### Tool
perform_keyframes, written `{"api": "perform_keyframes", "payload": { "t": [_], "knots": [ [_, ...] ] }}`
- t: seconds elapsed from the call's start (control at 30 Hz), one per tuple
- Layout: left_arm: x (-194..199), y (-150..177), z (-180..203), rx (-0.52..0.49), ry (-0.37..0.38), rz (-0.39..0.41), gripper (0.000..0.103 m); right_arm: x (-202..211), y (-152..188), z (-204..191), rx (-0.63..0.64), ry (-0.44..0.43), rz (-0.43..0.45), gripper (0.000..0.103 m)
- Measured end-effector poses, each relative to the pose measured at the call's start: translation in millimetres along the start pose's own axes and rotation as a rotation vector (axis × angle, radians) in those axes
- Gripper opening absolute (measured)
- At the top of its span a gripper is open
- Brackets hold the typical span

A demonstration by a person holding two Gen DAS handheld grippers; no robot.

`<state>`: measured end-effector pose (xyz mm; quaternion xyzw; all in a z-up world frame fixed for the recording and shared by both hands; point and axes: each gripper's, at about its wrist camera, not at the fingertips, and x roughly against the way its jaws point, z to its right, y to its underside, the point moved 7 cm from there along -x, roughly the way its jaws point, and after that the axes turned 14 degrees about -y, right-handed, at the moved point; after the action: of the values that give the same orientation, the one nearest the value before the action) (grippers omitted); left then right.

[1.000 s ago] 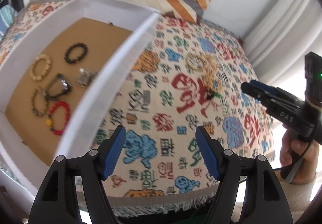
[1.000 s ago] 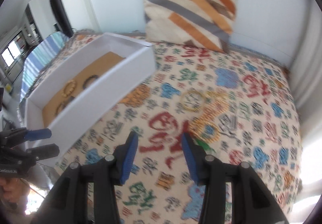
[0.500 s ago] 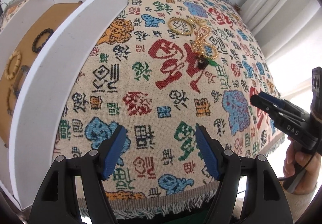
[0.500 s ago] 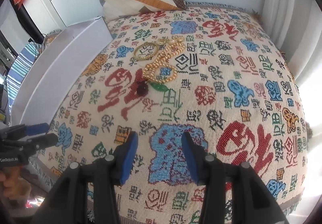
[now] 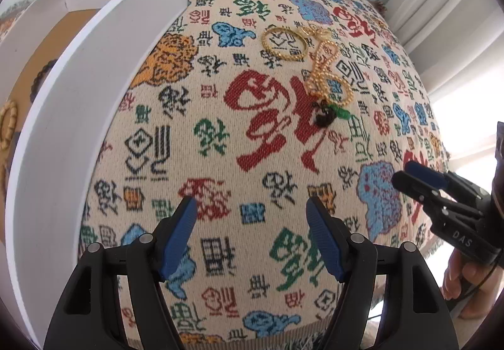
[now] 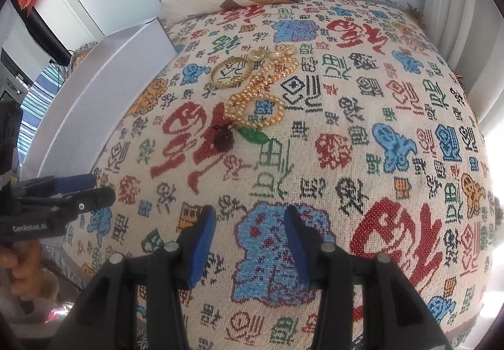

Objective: Organize jewelry
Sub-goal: 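Grasp the gold bangle with the left tool while the right tool grasps the gold bead necklace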

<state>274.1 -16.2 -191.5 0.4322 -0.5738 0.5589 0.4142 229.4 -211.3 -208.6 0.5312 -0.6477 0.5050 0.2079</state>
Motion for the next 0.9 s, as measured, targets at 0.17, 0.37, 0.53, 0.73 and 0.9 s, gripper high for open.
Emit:
{"api": "perform_keyframes", "payload": {
  "t": [0.17, 0.37, 0.53, 0.73, 0.9],
  "knots": [
    [-12, -26, -1, 0.016, -0.014, -0.007, 0.073, -5, -17, 7, 0.004, 0.006, -0.008, 0.046],
    [-27, -54, -2, 0.038, -0.019, -0.018, 0.073, -16, -43, 11, 0.037, 0.021, -0.012, 0.046],
    [-38, -81, -4, 0.052, -0.029, -0.023, 0.073, -32, -58, 12, 0.052, 0.016, -0.036, 0.046],
    [-59, -120, 0, 0.057, -0.027, -0.062, 0.073, -44, -80, 12, 0.067, 0.01, -0.06, 0.046],
    [-81, -158, 7, 0.06, -0.057, -0.08, 0.073, -63, -105, 9, 0.091, 0.019, -0.096, 0.046]
  ]
}}
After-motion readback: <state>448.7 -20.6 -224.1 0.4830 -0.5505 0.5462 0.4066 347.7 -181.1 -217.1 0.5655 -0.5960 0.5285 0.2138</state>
